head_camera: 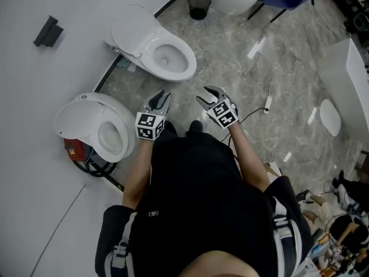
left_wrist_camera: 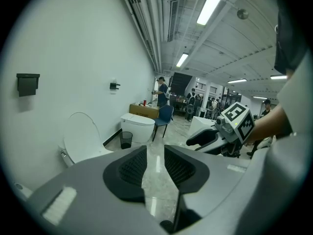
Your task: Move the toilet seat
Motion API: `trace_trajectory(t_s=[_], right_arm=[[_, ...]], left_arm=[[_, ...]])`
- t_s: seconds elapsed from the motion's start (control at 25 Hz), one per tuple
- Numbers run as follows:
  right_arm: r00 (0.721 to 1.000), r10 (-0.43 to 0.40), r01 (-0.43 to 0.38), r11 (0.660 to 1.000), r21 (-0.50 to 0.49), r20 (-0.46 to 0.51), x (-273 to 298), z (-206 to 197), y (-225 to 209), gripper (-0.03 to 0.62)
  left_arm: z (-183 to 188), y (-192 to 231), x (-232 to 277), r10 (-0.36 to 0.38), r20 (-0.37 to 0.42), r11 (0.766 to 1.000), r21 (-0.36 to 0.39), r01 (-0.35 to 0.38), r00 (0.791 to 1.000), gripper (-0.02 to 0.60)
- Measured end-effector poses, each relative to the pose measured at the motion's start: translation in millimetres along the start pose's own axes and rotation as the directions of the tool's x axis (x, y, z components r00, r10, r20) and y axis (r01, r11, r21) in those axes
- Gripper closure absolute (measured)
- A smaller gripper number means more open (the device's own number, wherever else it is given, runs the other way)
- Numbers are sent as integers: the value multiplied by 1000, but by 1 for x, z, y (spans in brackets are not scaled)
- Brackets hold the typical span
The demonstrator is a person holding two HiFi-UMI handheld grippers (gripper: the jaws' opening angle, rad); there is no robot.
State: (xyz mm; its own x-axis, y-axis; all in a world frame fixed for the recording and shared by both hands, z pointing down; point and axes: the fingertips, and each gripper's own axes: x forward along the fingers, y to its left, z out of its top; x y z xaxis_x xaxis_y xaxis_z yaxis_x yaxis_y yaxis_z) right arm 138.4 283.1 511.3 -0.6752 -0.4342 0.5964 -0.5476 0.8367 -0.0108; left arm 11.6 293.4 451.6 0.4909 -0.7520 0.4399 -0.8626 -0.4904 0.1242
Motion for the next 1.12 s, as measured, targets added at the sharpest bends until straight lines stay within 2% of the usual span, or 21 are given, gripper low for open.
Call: trace_trajectory(t_s=[0.2, 0.36, 0.72, 1.12], right_arm=[[1000, 4, -4, 1000, -24, -7, 0, -4, 0, 309], [1000, 4, -5, 999, -51, -25, -4, -10, -1, 247], [1000, -17, 16, 999, -48, -24, -13, -17, -2, 226], [994, -105, 105, 994, -8, 6, -11, -9, -18, 240]], left_arm=[[1, -7, 3, -23, 0, 1000, 7, 23, 1000, 411], [2, -15, 4, -33, -2, 999, 4, 33, 999, 385], [-3, -30, 7, -64, -6, 998, -3, 64, 998, 376], [3, -21, 24, -114, -7, 994, 6, 114, 994, 377]])
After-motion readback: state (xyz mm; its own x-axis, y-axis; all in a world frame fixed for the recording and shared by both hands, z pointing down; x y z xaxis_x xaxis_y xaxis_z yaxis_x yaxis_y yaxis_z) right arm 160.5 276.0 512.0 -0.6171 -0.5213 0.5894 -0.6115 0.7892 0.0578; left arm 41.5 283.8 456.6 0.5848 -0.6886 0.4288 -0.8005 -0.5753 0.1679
